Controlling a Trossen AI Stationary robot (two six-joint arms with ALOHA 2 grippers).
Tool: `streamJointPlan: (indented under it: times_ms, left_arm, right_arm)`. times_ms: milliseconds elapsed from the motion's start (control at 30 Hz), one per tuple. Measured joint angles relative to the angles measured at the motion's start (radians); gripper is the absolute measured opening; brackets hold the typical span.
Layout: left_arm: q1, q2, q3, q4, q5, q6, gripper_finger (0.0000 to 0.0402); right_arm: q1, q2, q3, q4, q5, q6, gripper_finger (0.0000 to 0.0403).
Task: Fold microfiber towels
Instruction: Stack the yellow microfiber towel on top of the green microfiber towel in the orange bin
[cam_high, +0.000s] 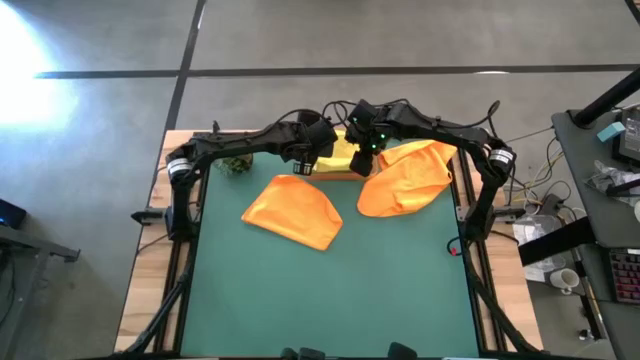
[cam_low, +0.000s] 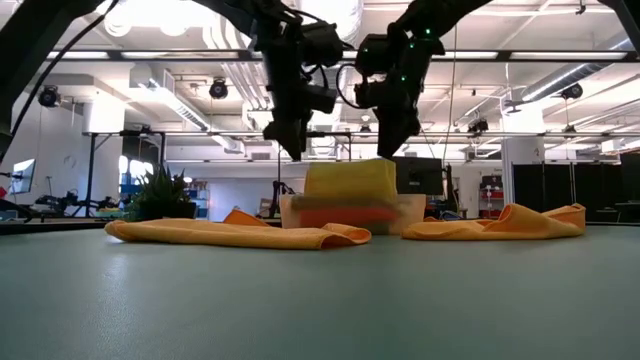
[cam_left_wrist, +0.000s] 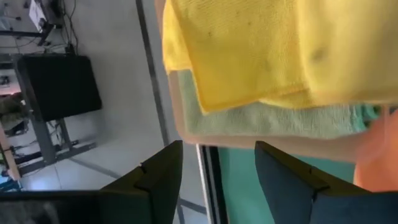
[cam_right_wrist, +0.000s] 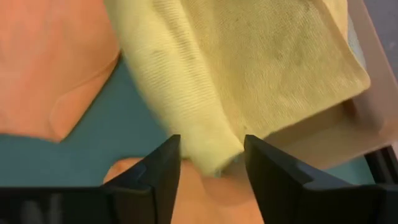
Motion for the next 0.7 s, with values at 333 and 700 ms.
streamJointPlan:
  times_ms: [333,700]
  left_arm:
    - [0.004,-0.133,-0.006,-0.107,-0.002,-0.228,0.0184]
    - [0.011,-0.293,-0.025,-0.198,0.009,-0.454,0.0184]
  right_arm:
    - [-0.019,0.01,0.043,0.095,-0.013,-0.102,0.0181]
    - [-0.09,0.174,0.045,0.278,-0.169,-0.091,0.0175]
